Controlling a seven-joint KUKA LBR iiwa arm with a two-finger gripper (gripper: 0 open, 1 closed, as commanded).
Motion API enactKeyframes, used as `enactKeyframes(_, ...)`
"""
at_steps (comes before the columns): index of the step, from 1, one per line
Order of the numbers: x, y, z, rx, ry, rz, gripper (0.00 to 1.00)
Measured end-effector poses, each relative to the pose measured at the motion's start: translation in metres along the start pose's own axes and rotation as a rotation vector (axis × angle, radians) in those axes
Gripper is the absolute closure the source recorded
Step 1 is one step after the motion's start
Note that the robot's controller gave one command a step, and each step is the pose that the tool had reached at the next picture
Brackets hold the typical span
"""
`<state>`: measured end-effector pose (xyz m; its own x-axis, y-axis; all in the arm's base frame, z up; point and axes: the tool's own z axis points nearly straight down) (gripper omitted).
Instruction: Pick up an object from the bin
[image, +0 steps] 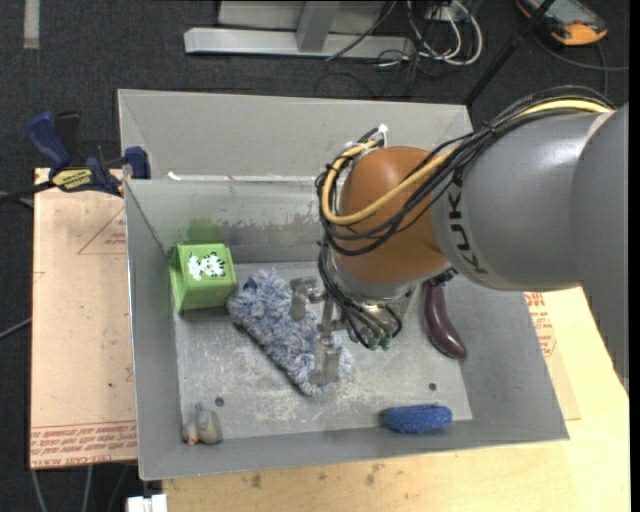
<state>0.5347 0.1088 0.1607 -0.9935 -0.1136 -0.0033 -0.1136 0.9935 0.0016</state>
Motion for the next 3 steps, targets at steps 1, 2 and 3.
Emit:
enactKeyframes(1, -0.027, -0.025, 0.028, 0.0, -0.001, 0.11, 0.0)
enactKeyframes(2, -0.016, -0.031, 0.069, 0.001, 0.001, 0.259, 0.0)
enactKeyframes(3, -0.013, -0.033, 0.087, -0.001, -0.005, 0.194, 1.0)
